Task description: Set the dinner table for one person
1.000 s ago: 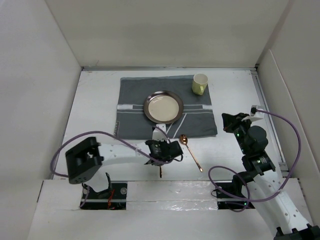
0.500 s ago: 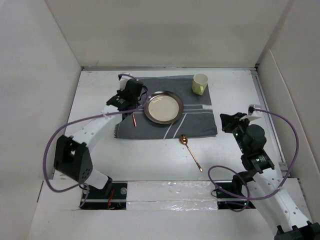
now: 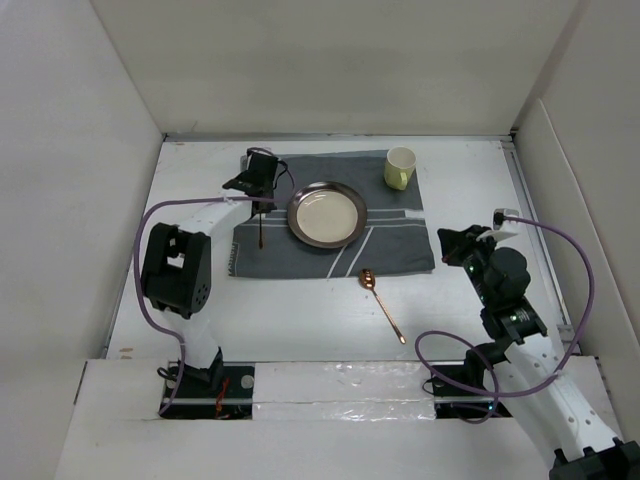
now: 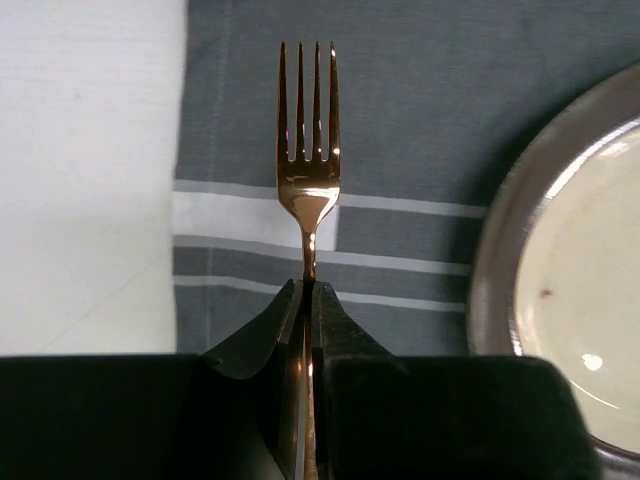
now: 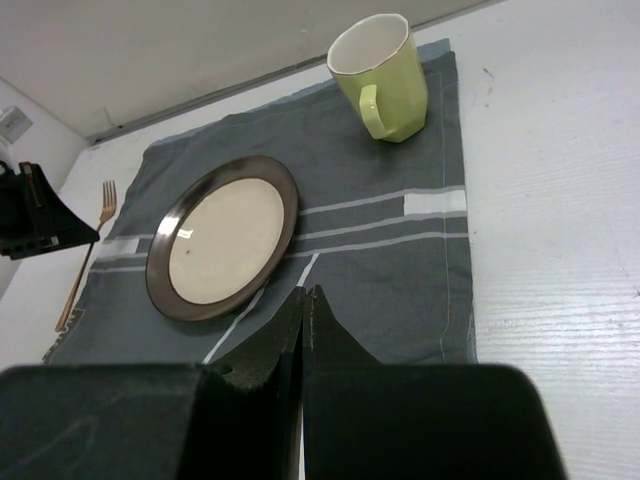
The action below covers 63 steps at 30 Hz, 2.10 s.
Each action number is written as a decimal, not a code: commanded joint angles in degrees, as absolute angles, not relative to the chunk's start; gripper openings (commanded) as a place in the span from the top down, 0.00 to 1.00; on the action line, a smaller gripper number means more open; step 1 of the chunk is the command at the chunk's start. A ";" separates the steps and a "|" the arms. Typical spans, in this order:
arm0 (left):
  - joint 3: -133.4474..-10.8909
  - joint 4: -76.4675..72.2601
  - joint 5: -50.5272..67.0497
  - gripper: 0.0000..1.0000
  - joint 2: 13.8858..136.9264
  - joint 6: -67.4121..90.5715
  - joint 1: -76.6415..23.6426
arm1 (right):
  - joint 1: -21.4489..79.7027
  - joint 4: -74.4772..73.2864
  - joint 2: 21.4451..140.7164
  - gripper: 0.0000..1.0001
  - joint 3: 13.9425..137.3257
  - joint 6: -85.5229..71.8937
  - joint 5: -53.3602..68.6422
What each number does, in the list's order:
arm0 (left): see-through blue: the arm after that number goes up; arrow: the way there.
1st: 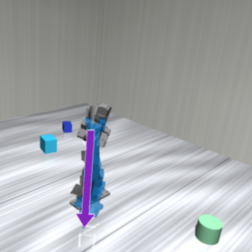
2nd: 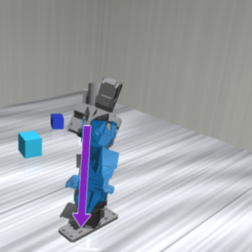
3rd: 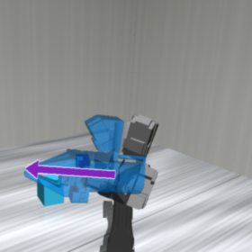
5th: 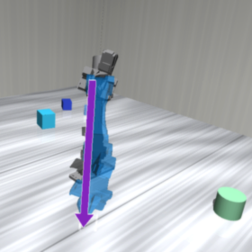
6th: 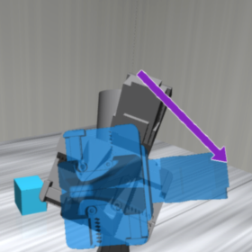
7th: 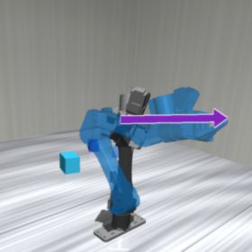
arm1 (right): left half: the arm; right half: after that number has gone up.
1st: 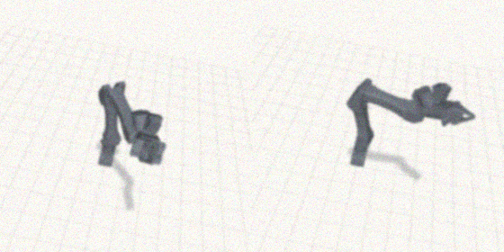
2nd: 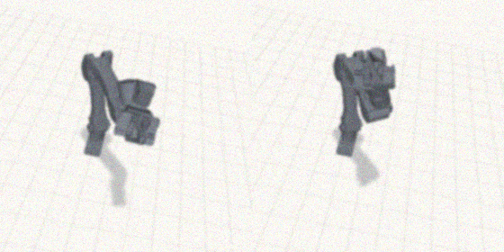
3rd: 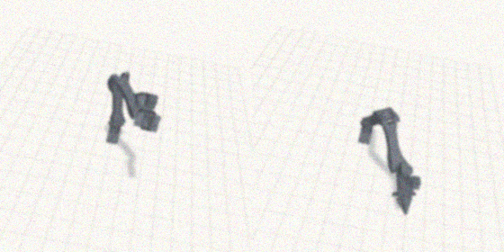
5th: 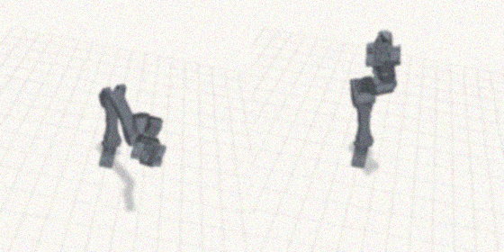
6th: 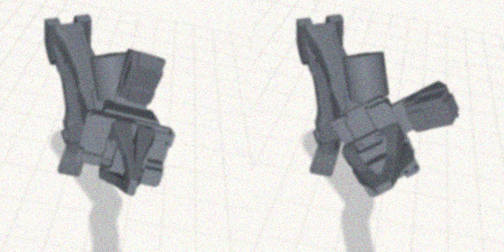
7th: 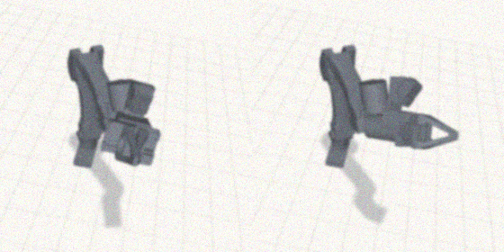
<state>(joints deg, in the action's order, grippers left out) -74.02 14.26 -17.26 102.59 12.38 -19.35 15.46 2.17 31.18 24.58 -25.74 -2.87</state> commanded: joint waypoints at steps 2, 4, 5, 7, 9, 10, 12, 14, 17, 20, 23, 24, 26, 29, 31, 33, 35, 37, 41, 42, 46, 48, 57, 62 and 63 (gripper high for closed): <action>-75.06 9.85 -12.48 1.00 101.77 11.42 -19.78 | 16.00 4.84 31.64 1.00 25.05 -25.22 -1.76; -74.53 9.49 -13.61 1.00 102.48 11.69 -19.78 | 16.00 5.27 31.64 1.00 24.87 -25.05 -1.58; -74.36 9.41 -13.97 1.00 103.26 11.78 -19.78 | 16.00 5.27 31.64 1.00 25.05 -25.05 -1.32; -74.70 9.32 -14.67 1.00 104.32 11.78 -19.78 | 16.00 4.92 31.20 1.00 25.05 -25.05 -1.67; -75.06 9.14 -14.94 1.00 105.90 11.78 -19.78 | 16.00 5.62 31.20 1.00 24.70 -24.87 -1.67; -75.41 9.14 -15.29 1.00 106.26 12.21 -19.78 | 16.00 5.62 31.11 1.00 24.70 -25.05 -1.15; -75.24 8.44 -15.03 1.00 107.31 12.74 -19.78 | 16.00 5.54 31.20 1.00 24.78 -24.96 -1.05; -75.50 8.17 -15.11 1.00 108.28 13.18 -21.00 | 16.00 5.71 31.38 1.00 24.70 -24.87 -1.23; -76.11 8.79 -16.34 1.00 109.77 13.36 -21.62 | 16.00 5.63 31.38 1.00 24.79 -24.79 -0.70; -76.38 9.23 -17.57 1.00 110.83 13.89 -21.62 | 16.00 5.97 31.64 1.00 24.70 -24.87 -0.88; -76.38 9.58 -18.02 0.99 111.53 13.89 -21.62 | 16.00 5.98 31.90 1.00 24.79 -24.87 -0.44; -76.46 9.84 -18.37 0.96 111.79 14.15 -21.62 | 16.00 5.98 31.90 0.99 24.79 -24.87 -0.70; -77.08 10.72 -19.68 0.88 112.41 14.15 -21.62 | 16.00 5.98 32.25 0.94 24.78 -24.87 -0.70; -77.69 11.77 -21.00 0.79 112.67 14.33 -21.62 | 16.00 5.80 32.96 0.86 24.96 -24.61 -0.70; -77.87 12.30 -21.36 0.76 112.24 14.50 -21.62 | 16.00 6.50 33.22 0.79 24.79 -24.52 -0.44; -78.13 12.74 -21.01 0.69 110.40 14.59 -22.14 | 16.00 6.33 33.75 0.77 24.79 -24.26 1.39; -78.92 13.36 -20.83 0.66 107.08 15.11 -22.15 | 16.00 7.11 33.66 0.99 24.52 -23.65 3.33; -79.36 13.27 -18.91 0.65 103.38 15.55 -22.15 | 16.52 8.17 33.84 1.00 24.69 -23.21 6.13; -79.63 12.39 -12.14 0.67 89.26 15.29 -22.15 | 20.02 3.79 34.89 1.00 24.53 -22.50 6.50; -79.45 12.74 -11.00 0.70 86.25 15.90 -22.15 | 20.91 2.65 35.85 1.00 24.26 -22.50 6.50; -67.75 8.55 -0.92 1.00 64.78 19.93 -22.15 | 26.87 -4.90 41.11 1.00 23.82 -23.54 7.12; -63.24 8.00 2.25 1.00 61.64 20.39 -22.15 | 27.76 -5.18 42.53 1.00 23.56 -23.90 6.86; -47.13 15.02 6.42 0.72 34.21 20.57 -22.15 | 38.04 -8.96 50.88 0.65 23.98 -29.09 0.36; -42.37 15.03 4.04 0.72 25.23 19.86 -22.15 | 42.71 -11.95 60.35 0.46 27.06 -30.32 -3.07; -42.62 15.46 4.13 0.72 24.53 19.78 -22.15 | 43.41 -12.82 61.95 0.45 28.03 -30.76 -5.25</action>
